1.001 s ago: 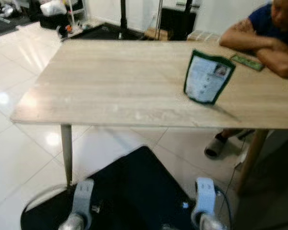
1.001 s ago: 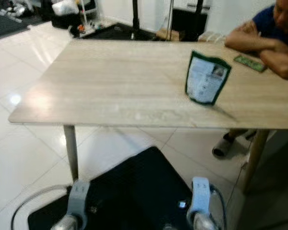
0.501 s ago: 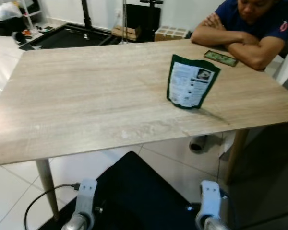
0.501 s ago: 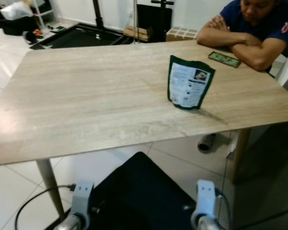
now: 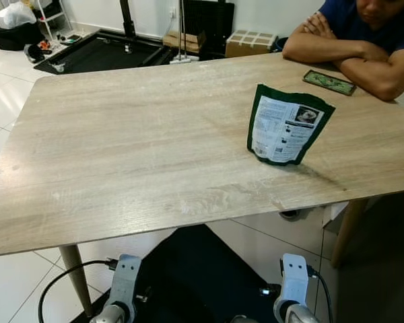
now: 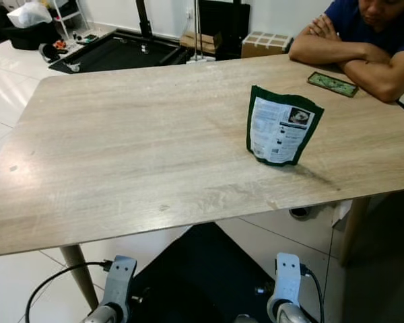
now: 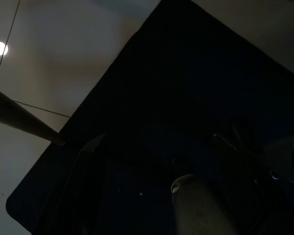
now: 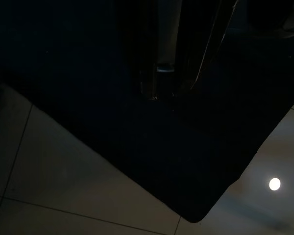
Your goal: Restocking fridge
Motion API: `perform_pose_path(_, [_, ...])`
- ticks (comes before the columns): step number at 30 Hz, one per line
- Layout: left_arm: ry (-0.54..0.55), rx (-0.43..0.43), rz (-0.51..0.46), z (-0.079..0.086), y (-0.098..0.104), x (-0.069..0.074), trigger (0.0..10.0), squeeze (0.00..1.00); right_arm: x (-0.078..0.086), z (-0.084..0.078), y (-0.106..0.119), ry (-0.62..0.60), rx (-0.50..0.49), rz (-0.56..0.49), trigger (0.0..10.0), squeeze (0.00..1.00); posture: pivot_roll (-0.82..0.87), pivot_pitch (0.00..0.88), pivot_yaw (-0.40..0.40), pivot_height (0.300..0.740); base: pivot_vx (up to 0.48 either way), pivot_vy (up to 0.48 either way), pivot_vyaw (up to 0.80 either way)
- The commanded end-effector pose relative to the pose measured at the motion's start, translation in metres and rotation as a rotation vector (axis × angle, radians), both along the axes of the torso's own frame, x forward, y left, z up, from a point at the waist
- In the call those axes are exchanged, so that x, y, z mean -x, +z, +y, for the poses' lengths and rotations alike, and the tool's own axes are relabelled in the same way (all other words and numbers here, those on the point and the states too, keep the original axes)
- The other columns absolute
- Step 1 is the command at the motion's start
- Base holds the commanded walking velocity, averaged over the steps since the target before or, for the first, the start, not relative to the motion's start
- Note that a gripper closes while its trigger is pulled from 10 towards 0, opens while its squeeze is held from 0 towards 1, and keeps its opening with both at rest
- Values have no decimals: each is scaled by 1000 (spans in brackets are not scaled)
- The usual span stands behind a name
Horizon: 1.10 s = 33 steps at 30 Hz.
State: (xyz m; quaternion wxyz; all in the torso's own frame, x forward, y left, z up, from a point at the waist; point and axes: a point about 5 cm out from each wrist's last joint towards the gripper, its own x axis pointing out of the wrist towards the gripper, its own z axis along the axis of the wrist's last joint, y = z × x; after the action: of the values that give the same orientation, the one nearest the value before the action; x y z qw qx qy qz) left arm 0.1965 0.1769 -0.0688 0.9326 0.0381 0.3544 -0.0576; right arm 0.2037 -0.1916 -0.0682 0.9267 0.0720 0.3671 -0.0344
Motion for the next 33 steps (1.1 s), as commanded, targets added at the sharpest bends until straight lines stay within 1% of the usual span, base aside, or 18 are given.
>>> perform_pose_path(1, [20,-18,34,9,-6,12,10000,0,9,0,-5,-9,-7,20,10000,0,-114,43,26,740,0,0,0])
perform_pose_path(4, [22,-23,35,9,-7,14,10000,0,9,-1,-4,-7,-8,10,10000,0,-110,18,23,740,0,0,0])
perform_pose_path(5, [17,-25,28,9,-7,16,10000,0,7,-2,-2,9,-9,-11,10000,0,-109,5,20,740,0,0,0])
perform_pose_path(8, [17,-25,28,9,-7,16,10000,0,7,-2,-2,9,-9,-11,10000,0,-109,5,20,740,0,0,0])
perform_pose_path(9, [11,-27,19,8,-7,17,10000,0,3,-2,1,27,-17,-39,10000,0,-115,0,18,740,0,0,0])
perform_pose_path(11, [11,-27,19,8,-7,17,10000,0,3,-2,1,27,-17,-39,10000,0,-115,0,18,740,0,0,0])
perform_pose_path(12, [2,-31,-8,8,-6,18,10000,0,-4,-1,5,75,-21,-70,10000,0,-119,0,8,740,0,0,0])
perform_pose_path(15, [2,-31,-8,8,-6,18,10000,0,-4,-1,5,75,-21,-70,10000,0,-119,0,8,740,0,0,0])
perform_pose_path(16, [2,-33,-35,8,-4,19,10000,0,-9,1,9,132,-29,-96,10000,0,-115,0,4,740,0,0,0])
perform_pose_path(17, [2,-33,-35,8,-4,19,10000,0,-9,1,9,132,-29,-96,10000,0,-115,0,4,740,0,0,0])
perform_pose_path(18, [9,-39,-64,9,-2,20,10000,0,-13,3,13,184,-46,-122,10000,0,-108,0,2,740,0,0,0])
perform_pose_path(20, [9,-39,-64,9,-2,20,10000,0,-13,3,13,184,-46,-122,10000,0,-108,0,2,740,0,0,0])
perform_pose_path(21, [16,-46,-84,11,-1,20,10000,0,-15,5,15,217,-58,-138,10000,0,-108,0,4,740,0,0,0])
perform_pose_path(23, [9,-62,-101,12,1,21,10000,0,-15,6,16,234,-65,-146,10000,0,-109,0,5,740,0,0,0])
perform_pose_path(26, [34,-68,-129,14,3,23,10000,0,-11,3,15,209,-87,-163,10000,0,-105,0,9,740,0,0,0])
perform_pose_path(30, [35,-76,-139,14,3,24,10000,0,-10,1,15,193,-97,-174,10000,0,-110,0,13,740,0,0,0])
perform_pose_path(32, [42,-76,-158,14,4,26,10000,0,-8,-1,16,176,-112,-194,10000,0,-116,0,15,740,0,0,0])
perform_pose_path(33, [48,-77,-184,14,6,27,10000,0,-6,-3,17,164,-124,-220,10000,0,-119,0,17,740,0,0,0])
